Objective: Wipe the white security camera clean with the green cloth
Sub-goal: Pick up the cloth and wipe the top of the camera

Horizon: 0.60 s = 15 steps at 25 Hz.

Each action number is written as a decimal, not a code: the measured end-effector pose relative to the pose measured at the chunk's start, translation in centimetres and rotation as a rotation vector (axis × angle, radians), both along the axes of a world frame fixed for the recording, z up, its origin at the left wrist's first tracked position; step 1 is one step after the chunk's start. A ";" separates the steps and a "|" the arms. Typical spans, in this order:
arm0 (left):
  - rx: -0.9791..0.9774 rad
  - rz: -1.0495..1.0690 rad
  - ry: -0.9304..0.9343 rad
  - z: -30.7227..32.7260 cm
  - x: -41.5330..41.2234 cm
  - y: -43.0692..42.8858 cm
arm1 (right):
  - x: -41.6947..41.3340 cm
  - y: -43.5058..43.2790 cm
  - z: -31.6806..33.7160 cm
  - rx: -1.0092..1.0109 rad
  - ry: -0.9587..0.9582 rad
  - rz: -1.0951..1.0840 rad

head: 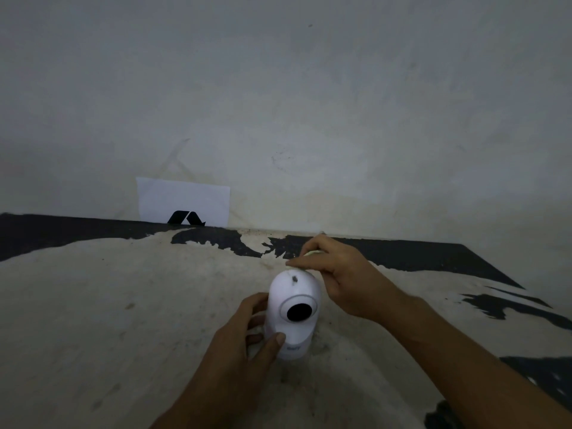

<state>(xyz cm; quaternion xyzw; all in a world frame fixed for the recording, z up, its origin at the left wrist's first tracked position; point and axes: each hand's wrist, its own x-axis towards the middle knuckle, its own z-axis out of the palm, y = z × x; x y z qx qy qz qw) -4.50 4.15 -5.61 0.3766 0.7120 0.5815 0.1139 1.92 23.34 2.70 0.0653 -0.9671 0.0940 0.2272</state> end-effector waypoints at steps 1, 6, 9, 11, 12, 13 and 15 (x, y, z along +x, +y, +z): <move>-0.004 0.001 -0.001 0.0 0.1 -0.1 | -0.1 0.5 -0.2 0.040 -0.031 -0.048; 0.001 0.010 0.006 0.3 0.2 -0.1 | 0.6 -0.4 -0.6 -0.065 0.027 -0.107; -0.006 -0.001 0.011 0.3 0.3 -0.1 | 1.7 -2.0 -0.2 -0.101 0.097 -0.098; -0.002 -0.009 0.002 0.2 0.2 -0.2 | 3.0 -3.0 -0.2 -0.047 0.107 -0.054; -0.002 -0.012 -0.002 0.2 0.2 -0.2 | 3.5 -3.1 -0.3 -0.033 0.113 -0.031; -0.001 -0.015 0.000 0.1 0.2 -0.3 | 3.9 -2.9 -0.5 -0.041 0.132 -0.028; 0.006 -0.018 0.008 0.1 0.2 -0.3 | 4.2 -2.4 -1.0 -0.082 0.167 -0.073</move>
